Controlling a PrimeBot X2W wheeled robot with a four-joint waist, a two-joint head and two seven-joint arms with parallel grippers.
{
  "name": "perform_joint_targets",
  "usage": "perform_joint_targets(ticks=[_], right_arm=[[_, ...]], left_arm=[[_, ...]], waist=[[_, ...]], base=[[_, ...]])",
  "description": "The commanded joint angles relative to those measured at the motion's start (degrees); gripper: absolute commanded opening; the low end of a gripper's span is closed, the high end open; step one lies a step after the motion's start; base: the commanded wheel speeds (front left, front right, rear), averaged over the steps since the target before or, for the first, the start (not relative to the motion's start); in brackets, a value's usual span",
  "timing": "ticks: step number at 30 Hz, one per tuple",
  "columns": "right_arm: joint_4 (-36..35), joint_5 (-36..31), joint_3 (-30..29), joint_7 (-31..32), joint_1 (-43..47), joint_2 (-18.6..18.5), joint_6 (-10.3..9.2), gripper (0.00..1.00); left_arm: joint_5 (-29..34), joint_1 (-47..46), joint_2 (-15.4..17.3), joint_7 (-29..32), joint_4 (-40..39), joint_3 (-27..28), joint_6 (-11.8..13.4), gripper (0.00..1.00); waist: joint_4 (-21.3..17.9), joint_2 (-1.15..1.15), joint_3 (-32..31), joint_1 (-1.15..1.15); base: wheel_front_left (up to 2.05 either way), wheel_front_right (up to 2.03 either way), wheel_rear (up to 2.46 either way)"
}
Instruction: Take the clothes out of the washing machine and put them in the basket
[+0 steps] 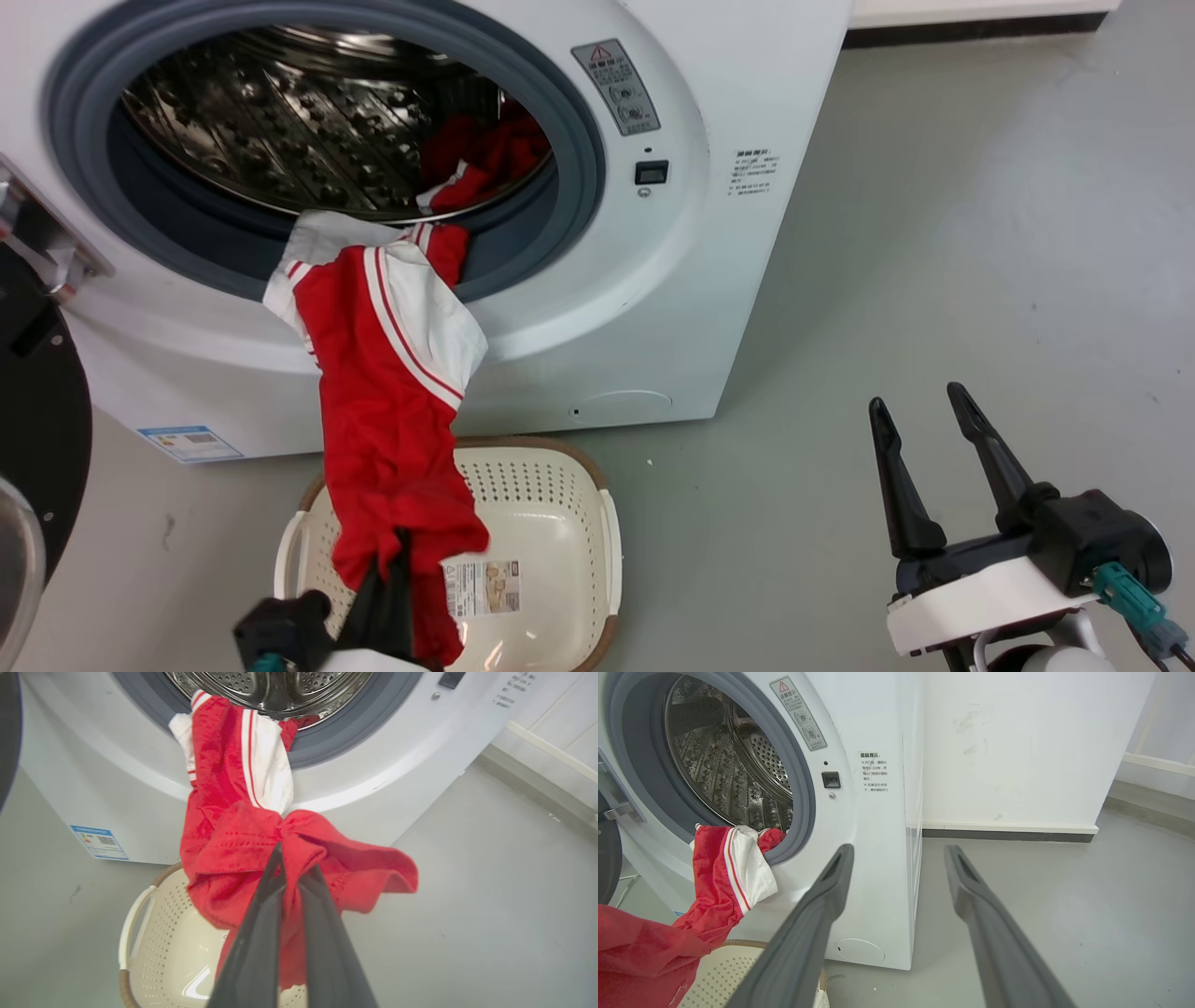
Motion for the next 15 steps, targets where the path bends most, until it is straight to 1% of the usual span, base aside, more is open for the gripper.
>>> perform_joint_targets(ticks=[1,6,7,15], right_arm=[[-0.01,-0.05,0.01,-0.25,-0.99,0.11,-0.04,1.00],[0.22,0.28,0.24,-0.54,-2.29,0.08,-0.04,1.00],[0.22,0.28,0.24,-0.54,-2.29,0.08,-0.04,1.00],[0.09,1.16,0.00,-1.09,-4.79,-1.16,-0.04,1.00]], left_arm=[[-0.61,0.37,-0.41,-0.75,2.19,-0.42,-0.36,0.00],[-2.77,-1.37,-1.45,-2.81,10.86,-1.32,-0.66,0.00],[-2.77,-1.37,-1.45,-2.81,10.86,-1.32,-0.66,0.00],[-5.86,-6.75,-2.12,-7.65,26.21,-1.18,-1.22,0.00]], waist=[[-0.43,0.00,1.32,0.00],[-1.20,0.00,3.99,0.00],[-1.20,0.00,3.99,0.00],[-2.52,0.00,9.70,0.00]], base=[[0.00,0.00,0.00],[0.00,0.00,0.00],[0.00,0.00,0.00],[0.00,0.00,0.00]])
